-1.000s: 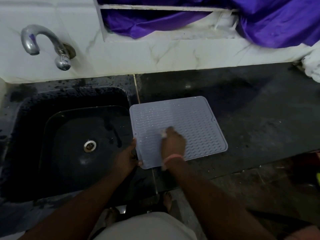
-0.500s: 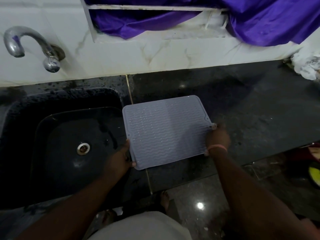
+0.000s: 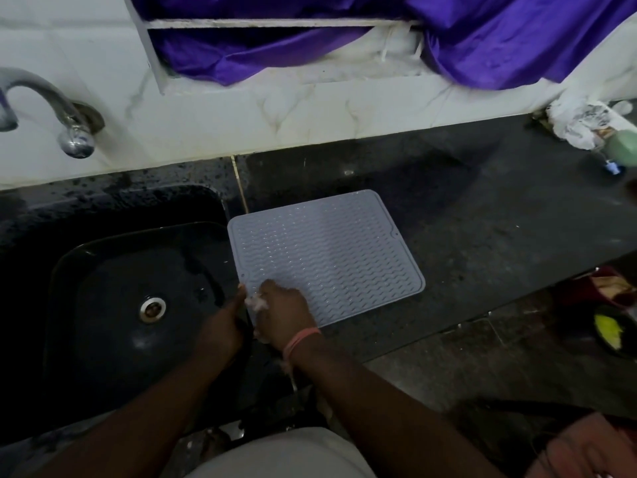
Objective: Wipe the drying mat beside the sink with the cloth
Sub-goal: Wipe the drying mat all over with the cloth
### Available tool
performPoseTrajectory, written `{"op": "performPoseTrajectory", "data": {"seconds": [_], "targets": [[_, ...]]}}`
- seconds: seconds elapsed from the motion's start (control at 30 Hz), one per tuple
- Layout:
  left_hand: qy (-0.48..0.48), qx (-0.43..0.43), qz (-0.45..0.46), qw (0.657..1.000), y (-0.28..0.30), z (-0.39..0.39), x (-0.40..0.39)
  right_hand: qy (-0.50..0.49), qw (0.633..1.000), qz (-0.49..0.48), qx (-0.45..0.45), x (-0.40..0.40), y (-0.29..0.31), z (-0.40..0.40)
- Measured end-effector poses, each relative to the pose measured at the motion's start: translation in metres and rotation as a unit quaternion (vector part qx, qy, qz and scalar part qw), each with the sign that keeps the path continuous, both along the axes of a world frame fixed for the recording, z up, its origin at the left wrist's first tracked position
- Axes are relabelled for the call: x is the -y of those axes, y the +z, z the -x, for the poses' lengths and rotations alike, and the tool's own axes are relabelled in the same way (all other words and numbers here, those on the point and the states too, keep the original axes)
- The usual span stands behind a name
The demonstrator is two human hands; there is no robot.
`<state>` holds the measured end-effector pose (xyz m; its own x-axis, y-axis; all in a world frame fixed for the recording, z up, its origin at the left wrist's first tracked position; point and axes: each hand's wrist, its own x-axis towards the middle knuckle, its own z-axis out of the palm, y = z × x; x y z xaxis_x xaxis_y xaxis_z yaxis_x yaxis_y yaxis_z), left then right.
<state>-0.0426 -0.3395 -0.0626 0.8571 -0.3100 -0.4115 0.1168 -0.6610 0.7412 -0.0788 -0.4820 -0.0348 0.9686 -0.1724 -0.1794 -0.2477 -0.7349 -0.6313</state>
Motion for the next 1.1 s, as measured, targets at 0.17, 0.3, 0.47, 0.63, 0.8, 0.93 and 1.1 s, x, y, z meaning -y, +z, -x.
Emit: {"op": "performPoseTrajectory", "data": {"seconds": [0.17, 0.3, 0.47, 0.63, 0.8, 0.93, 1.1], "targets": [[-0.03, -0.025, 0.005, 0.999, 0.001, 0.001, -0.003, -0.216, 0.962, -0.163, 0.018, 0.122, 0.022, 0.0], [0.002, -0.046, 0.024, 0.999, -0.001, 0.001, 0.0, -0.29, 0.952, -0.053, -0.082, 0.219, 0.016, 0.005], [-0.01, -0.037, -0.008, 0.999, -0.003, -0.001, 0.0, -0.259, 0.955, 0.111, -0.09, 0.215, -0.004, 0.018], [-0.011, -0.034, -0.016, 0.999, -0.005, -0.001, -0.001, -0.221, 0.945, 0.223, -0.091, 0.199, -0.03, 0.016], [-0.017, -0.03, -0.023, 0.999, -0.01, -0.002, -0.005, -0.284, 0.922, 0.246, -0.096, 0.159, -0.02, 0.001], [-0.011, -0.036, -0.021, 0.999, -0.009, -0.002, -0.003, -0.173, 0.946, 0.262, -0.074, 0.066, -0.017, 0.008], [-0.025, -0.009, -0.007, 1.0, -0.002, -0.003, -0.002, 0.008, 0.976, 0.21, -0.065, -0.005, -0.006, 0.012]]}}
